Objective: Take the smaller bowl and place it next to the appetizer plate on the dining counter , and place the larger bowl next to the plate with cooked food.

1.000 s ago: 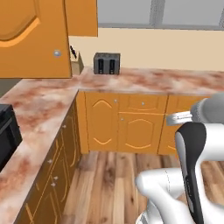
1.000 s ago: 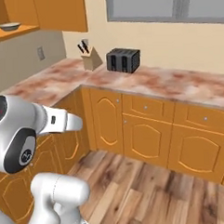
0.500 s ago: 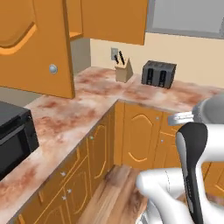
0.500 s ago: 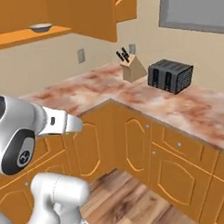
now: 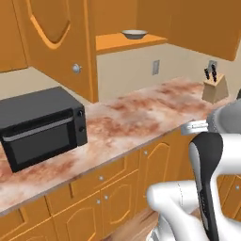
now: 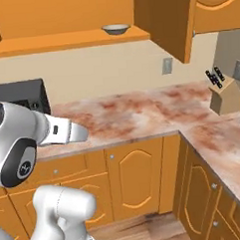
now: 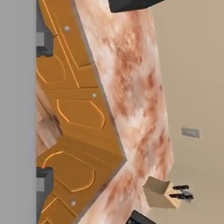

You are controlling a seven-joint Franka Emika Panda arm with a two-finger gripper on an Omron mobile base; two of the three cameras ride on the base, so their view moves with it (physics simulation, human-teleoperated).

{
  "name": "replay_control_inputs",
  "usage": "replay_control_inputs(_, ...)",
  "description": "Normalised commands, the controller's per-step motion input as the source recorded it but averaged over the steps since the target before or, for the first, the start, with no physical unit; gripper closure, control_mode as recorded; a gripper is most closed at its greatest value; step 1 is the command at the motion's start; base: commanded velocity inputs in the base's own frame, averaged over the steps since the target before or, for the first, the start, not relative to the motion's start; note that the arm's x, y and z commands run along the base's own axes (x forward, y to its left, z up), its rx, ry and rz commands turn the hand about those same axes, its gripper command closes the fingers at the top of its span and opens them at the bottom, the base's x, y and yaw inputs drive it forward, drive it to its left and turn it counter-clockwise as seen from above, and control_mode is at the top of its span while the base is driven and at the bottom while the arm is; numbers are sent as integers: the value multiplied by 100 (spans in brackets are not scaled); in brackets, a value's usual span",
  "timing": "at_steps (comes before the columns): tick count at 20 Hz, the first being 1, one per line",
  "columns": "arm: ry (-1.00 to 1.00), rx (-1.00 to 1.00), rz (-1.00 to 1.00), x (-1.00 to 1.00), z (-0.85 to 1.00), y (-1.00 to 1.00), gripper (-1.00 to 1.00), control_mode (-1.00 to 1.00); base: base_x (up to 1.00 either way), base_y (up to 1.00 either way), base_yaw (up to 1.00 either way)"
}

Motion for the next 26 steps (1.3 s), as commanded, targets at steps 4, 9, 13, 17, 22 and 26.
replay_control_inputs(4, 0, 0, 0, 0, 0, 0, -100, 100, 52, -72, 68)
replay_control_inputs(9, 0, 0, 0, 0, 0, 0, -100, 100, 29, -93, 49)
replay_control_inputs(13, 0, 0, 0, 0, 0, 0, -100, 100, 44, -26, 23)
replay_control_inputs(17, 0, 0, 0, 0, 0, 0, -100, 100, 83, 25, 4)
replay_control_inputs(22, 0, 0, 0, 0, 0, 0, -100, 100, 74, 8, -1)
replay_control_inputs(26, 0, 0, 0, 0, 0, 0, -100, 100, 48, -5, -5)
